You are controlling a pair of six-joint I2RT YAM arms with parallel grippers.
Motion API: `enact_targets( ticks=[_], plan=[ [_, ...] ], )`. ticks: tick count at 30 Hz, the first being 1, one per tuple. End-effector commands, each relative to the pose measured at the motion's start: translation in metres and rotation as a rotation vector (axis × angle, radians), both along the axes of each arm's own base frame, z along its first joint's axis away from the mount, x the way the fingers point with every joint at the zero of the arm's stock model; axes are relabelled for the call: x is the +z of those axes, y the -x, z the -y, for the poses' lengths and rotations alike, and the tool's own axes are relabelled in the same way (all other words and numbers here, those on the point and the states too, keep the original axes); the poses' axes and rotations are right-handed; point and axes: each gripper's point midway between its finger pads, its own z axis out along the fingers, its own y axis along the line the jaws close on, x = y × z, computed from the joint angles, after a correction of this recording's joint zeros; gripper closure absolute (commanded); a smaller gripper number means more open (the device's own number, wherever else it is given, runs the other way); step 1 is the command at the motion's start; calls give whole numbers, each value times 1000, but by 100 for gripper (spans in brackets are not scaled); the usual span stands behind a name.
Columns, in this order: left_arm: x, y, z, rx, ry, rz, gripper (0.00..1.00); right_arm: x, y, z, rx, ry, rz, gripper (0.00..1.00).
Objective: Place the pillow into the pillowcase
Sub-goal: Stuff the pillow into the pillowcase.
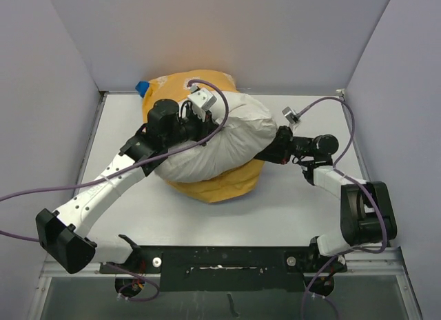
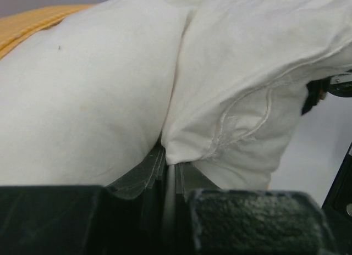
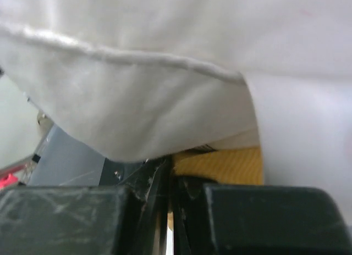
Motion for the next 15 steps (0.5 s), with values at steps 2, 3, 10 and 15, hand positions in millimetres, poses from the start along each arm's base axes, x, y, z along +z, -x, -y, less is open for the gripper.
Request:
enact_targets(
  ticks=[2,3,10,15],
  plan=[
    [-22,-73,-13,177,-99,152,100,76,64,0,145,30,340,100],
    [-37,-78,-12,174,-141,149,100,88,64,2,124,21,353,100],
    [-104,-62,2,67,-198,58,100,131,27,41,-90,-21,318,100],
    [-150,-27,13,-48,-302,1,100,163,20,36,-80,-54,352,100]
  ],
)
